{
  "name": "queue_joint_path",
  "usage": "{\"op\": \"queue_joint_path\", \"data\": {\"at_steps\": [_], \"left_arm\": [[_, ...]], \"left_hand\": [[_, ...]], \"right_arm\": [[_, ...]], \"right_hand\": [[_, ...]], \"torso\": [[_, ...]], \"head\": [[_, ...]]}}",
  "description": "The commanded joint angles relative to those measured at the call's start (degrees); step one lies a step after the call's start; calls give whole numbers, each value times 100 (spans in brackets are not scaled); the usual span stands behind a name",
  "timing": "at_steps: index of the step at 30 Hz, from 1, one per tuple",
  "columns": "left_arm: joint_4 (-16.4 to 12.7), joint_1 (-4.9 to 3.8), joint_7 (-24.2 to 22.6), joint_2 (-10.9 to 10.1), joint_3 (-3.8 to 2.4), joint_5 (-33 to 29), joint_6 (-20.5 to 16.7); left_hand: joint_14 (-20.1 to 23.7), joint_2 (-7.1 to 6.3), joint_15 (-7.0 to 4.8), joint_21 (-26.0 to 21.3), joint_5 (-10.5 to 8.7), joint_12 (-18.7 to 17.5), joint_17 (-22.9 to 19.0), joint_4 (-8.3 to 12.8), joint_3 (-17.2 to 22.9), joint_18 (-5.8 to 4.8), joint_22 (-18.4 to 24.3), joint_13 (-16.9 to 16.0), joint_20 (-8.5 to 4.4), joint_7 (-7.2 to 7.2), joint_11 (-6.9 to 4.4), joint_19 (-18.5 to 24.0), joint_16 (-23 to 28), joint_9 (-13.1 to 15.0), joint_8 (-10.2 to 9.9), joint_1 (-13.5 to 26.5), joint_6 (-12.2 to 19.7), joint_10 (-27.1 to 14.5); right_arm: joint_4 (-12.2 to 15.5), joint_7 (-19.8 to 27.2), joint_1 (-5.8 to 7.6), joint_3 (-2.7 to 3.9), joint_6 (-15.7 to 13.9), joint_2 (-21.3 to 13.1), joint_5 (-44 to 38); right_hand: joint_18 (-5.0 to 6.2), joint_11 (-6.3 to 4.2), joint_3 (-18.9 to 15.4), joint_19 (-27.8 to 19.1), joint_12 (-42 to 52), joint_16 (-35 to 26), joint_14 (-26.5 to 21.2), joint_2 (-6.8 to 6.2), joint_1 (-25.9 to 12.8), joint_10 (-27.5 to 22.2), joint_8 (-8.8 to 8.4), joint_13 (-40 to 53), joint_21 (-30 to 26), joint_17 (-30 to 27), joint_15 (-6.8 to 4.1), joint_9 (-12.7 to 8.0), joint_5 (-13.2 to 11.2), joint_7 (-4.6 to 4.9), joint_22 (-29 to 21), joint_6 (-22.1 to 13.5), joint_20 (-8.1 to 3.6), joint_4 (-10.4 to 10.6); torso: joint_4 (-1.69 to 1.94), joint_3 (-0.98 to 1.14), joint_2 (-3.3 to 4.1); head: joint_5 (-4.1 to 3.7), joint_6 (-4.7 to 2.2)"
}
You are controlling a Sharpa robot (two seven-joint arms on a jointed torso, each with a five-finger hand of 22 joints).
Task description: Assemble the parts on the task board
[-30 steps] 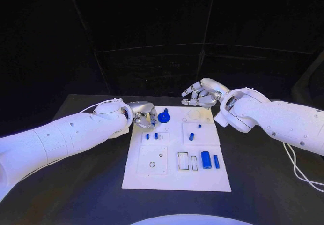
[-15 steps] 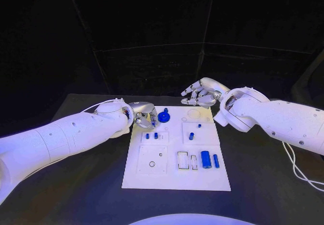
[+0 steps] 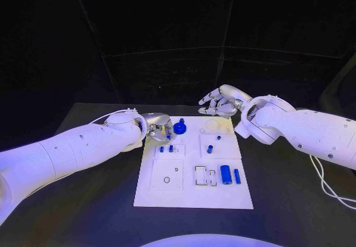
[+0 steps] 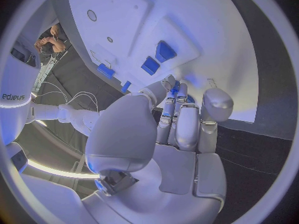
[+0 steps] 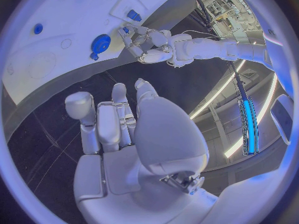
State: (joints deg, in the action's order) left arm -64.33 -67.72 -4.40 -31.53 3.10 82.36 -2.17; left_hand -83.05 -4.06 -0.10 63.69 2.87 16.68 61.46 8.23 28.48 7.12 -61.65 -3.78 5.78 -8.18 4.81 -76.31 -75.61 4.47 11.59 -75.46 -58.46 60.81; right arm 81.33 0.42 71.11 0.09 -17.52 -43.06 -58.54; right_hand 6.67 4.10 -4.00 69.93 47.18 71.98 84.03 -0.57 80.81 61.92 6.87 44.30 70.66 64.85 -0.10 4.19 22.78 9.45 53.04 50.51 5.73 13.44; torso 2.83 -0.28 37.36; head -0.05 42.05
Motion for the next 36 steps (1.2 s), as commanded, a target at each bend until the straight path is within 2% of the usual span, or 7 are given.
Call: {"op": "queue_joint_path", "data": {"at_steps": [1, 8, 14, 24, 36], "left_arm": [[-10, -5, 12, 6, -3, -25, 44], [-13, -4, 24, 1, -3, -25, 35], [-16, -4, 42, 7, -3, -25, 32], [-1, -3, 105, 5, -3, -25, 6], [-47, 0, 97, -71, -3, -25, -99]], "left_hand": [[23, -23, 19, -9, -16, -31, 4, -17, -3, -37, -8, 7, 15, -2, 1, 35, 24, -6, -11, 38, -15, 37], [22, -37, 21, 3, -16, -49, 8, -16, -12, -40, -23, 7, 16, -11, 7, 31, 18, -11, -24, 45, -9, 31], [29, -100, 42, -9, -16, -114, -15, -29, -66, -40, -18, 9, 30, -33, 35, 44, 19, -30, -73, 95, 31, -31], [68, -221, 119, -97, -16, -315, -111, -66, -240, -25, 50, 11, 91, -102, 129, 104, 45, -81, -296, 180, 321, -376], [67, -235, 129, -105, -16, -329, -115, -70, -283, -21, 55, 5, 103, -116, 140, 108, 39, -78, -326, 182, 348, -419]], "right_arm": [[4, 59, 10, 3, -7, 6, 26], [-2, 59, 10, 3, -8, 12, 29], [-6, 59, 10, 3, -7, 17, 29], [-14, 58, 9, 3, -6, 17, 29], [-21, 42, 9, 3, 2, -3, 29]], "right_hand": [[57, 3, -3, -15, -2, -21, 73, 53, 14, -43, 19, -5, -23, -3, -34, -4, 17, -14, -7, -38, 7, 46], [57, 3, -3, -15, -2, -21, 73, 53, 14, -43, 19, -5, -23, -3, -34, -4, 17, -14, -7, -38, 7, 46], [57, 3, -3, -15, -2, -21, 73, 53, 14, -43, 19, -5, -23, -3, -34, -4, 17, -14, -7, -38, 7, 46], [57, 3, -3, -15, -2, -21, 73, 53, 14, -43, 19, -5, -23, -3, -34, -4, 17, -14, -7, -38, 7, 46], [59, 2, -1, -19, -20, -26, 74, 59, 21, -58, 22, -28, -32, -7, -34, -4, 25, -14, -20, -39, 6, 49]], "torso": [[4, 0, -2], [2, -1, 0], [0, 0, 1], [3, 3, -3], [2, -2, -3]], "head": [[-3, 0], [-3, 3], [-6, 4], [-18, 11], [-26, 3]]}}
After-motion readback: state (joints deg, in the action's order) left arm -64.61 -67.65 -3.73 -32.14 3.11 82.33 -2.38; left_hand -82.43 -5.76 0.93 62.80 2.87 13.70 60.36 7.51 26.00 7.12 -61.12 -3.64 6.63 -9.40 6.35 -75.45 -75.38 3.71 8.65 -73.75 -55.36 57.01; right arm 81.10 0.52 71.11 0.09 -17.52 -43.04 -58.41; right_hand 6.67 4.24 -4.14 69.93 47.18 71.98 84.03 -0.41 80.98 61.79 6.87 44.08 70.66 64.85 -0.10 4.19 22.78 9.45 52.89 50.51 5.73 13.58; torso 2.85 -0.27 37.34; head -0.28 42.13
